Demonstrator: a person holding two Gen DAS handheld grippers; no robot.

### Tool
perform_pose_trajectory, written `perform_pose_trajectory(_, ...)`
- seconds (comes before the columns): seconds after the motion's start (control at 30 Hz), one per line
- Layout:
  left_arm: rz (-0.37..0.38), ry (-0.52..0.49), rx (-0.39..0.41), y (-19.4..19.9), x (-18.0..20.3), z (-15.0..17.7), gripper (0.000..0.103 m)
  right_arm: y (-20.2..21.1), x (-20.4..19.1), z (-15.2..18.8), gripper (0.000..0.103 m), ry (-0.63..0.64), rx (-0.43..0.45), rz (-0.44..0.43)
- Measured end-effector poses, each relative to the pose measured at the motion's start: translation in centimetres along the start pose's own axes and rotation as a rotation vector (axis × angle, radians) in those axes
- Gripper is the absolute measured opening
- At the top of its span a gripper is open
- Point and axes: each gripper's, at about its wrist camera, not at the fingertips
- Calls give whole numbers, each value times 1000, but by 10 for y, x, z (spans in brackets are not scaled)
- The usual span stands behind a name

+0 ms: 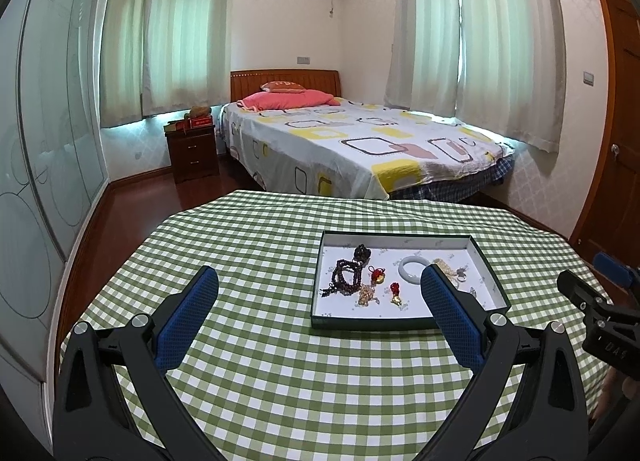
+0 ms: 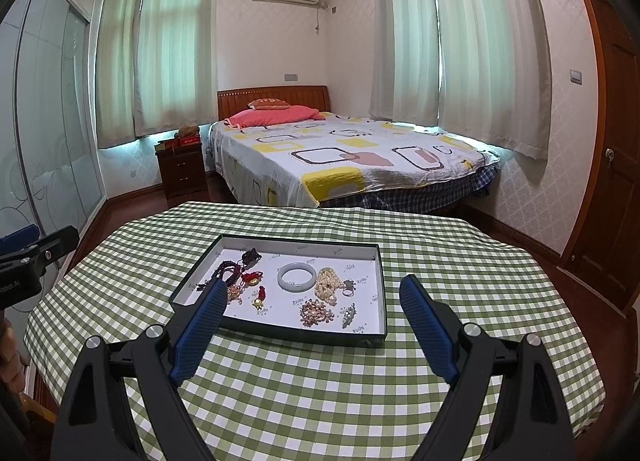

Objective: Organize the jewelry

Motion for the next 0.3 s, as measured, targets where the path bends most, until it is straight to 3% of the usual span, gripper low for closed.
perform_pose_trajectory(0.3, -6, 22, -42, -17, -8, 5, 99, -6, 6, 5, 85, -14, -13, 5)
Point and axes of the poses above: each gripper's, at about its wrist camera, not at the fingertips, and y roughly against the way its jaws point, x to its right, z to its underside, and after that the axes turned 1 degree about -x, right-handed
